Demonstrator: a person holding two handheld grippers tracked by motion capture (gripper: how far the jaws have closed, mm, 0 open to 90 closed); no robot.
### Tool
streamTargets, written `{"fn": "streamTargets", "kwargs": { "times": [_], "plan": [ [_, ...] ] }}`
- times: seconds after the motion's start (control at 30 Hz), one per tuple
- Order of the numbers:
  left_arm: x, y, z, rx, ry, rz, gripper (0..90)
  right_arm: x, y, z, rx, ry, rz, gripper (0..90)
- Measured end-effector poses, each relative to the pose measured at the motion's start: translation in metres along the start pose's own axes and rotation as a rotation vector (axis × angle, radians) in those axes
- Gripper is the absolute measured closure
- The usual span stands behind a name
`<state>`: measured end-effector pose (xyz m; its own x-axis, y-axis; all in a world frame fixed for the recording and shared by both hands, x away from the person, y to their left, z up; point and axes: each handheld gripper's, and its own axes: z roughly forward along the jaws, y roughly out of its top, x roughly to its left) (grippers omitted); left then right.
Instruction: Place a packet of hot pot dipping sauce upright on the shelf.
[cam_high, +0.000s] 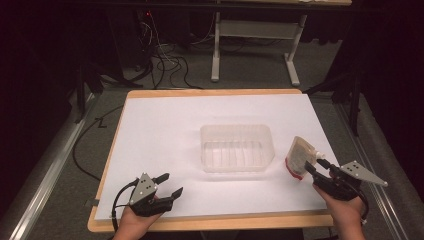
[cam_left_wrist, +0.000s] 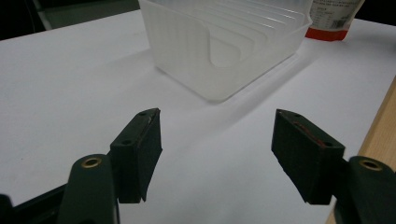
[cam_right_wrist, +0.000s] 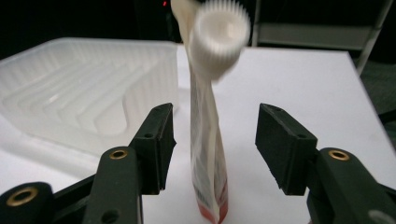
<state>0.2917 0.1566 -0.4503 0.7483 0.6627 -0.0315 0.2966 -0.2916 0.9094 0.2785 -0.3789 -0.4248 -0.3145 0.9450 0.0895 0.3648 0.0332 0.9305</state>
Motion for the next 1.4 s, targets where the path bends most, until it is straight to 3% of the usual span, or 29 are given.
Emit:
{"fn": "streamTargets", "kwargs": {
  "times": [0.13, 0.17, 0.23, 0.3, 0.43, 0.63, 1.07, 1.4],
  "plan": [
    [0.000, 0.000, 0.001, 0.005, -0.005, 0.004, 33.9, -0.002, -0.010, 0.011, 0.051, 0.033, -0.018, 52.6],
    [0.000, 0.000, 0.001, 0.005, -0.005, 0.003, 33.9, -0.001, -0.013, 0.016, 0.075, 0.049, -0.034, 57.7],
    [0.000, 0.000, 0.000, 0.005, -0.005, 0.003, 33.9, 0.000, -0.015, 0.019, 0.085, 0.053, -0.045, 59.5],
    [0.000, -0.001, 0.000, 0.003, 0.000, 0.002, 33.9, 0.004, -0.017, 0.025, 0.112, 0.038, -0.068, 66.9],
    [0.000, -0.001, -0.001, 0.004, 0.000, 0.002, 33.9, 0.005, -0.015, 0.026, 0.101, 0.016, -0.068, 75.2],
    [-0.001, -0.001, 0.001, 0.008, -0.002, 0.005, 34.0, 0.002, -0.014, 0.026, 0.097, 0.004, -0.027, 85.6],
    [0.000, -0.001, 0.001, 0.008, -0.001, 0.004, 33.9, 0.001, -0.013, 0.028, 0.097, 0.011, 0.001, 89.5],
    [0.000, 0.000, 0.000, 0.005, 0.002, 0.006, 33.9, -0.001, -0.010, 0.019, 0.052, 0.026, 0.027, 90.0]
  ]
}}
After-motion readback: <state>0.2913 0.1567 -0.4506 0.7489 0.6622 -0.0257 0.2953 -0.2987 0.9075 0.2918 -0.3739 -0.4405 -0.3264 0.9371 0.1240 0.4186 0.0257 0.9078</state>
